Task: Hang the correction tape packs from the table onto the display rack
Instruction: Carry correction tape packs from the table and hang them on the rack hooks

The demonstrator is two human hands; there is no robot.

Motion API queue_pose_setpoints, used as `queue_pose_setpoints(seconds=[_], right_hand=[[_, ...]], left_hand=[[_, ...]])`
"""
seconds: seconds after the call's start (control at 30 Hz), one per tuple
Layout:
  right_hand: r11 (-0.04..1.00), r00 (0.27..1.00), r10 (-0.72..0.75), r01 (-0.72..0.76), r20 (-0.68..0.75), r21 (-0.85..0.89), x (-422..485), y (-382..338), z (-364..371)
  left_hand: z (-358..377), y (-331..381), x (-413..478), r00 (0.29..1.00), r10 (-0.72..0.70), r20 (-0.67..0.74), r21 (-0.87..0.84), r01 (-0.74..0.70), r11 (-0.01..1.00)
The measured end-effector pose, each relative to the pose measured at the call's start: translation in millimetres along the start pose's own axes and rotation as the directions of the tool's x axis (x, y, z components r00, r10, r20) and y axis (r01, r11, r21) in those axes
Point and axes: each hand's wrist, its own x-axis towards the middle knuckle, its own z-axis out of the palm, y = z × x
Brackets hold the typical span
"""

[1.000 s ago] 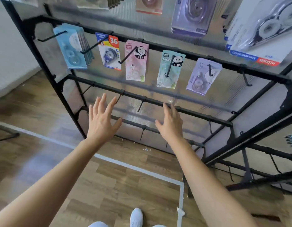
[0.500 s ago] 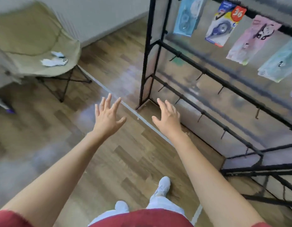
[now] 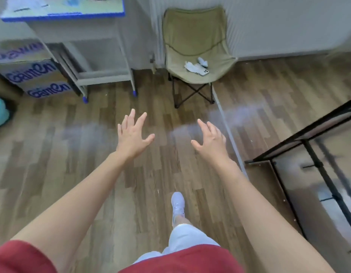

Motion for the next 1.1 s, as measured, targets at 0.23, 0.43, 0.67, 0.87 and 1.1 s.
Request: queue_pose_setpoints(seconds=[0.23, 0.43, 0.67, 0.87, 1.1], right_hand=[[0.979, 0.977, -0.197, 0.200, 0.082, -0.029, 115, -81, 1], [0.942, 0.939, -0.325, 0.332, 0.111, -0.046, 207, -148, -6], [0.910, 0.905, -0.402, 0.412, 0.137, -0.050, 295, -223, 2], [0.893, 0.891, -0.439, 0.447, 0.115, -0.054, 381, -306, 19], [0.900, 0.898, -0.434, 0.436, 0.072, -0.016, 482, -416, 28]], left_hand=[[-46, -54, 74, 0.969, -0.220, -0.110, -0.025, 0.218, 0.976], [-85, -83, 136, 0.915, -0.344, -0.212, -0.101, 0.330, 0.939], [-125, -128, 213, 0.866, -0.426, -0.262, -0.152, 0.399, 0.904], [-168, -187, 303, 0.856, -0.428, -0.288, -0.199, 0.384, 0.902], [-237, -266, 419, 0.865, -0.403, -0.299, -0.216, 0.351, 0.911]])
